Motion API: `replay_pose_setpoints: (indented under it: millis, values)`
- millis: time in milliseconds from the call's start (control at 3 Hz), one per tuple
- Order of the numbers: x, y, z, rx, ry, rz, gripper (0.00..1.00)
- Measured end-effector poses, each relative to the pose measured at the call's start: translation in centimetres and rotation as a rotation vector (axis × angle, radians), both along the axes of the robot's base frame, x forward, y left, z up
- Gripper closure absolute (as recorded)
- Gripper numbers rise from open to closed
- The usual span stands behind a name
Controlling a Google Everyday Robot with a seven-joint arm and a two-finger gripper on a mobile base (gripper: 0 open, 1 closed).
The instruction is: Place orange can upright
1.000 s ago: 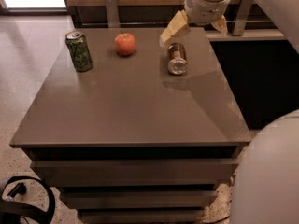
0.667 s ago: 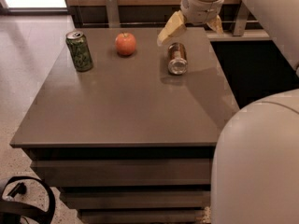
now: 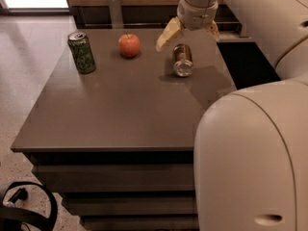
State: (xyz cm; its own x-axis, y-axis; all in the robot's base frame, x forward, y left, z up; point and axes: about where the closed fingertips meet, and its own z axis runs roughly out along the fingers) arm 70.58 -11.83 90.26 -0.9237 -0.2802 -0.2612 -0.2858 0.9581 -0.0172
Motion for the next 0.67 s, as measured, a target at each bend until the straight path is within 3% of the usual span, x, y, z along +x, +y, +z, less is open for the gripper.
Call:
replay_pose_setpoints:
  millis: [667]
  values:
    - [2.2,1.0,-2.8,0.015,0.049,-0.019,0.00]
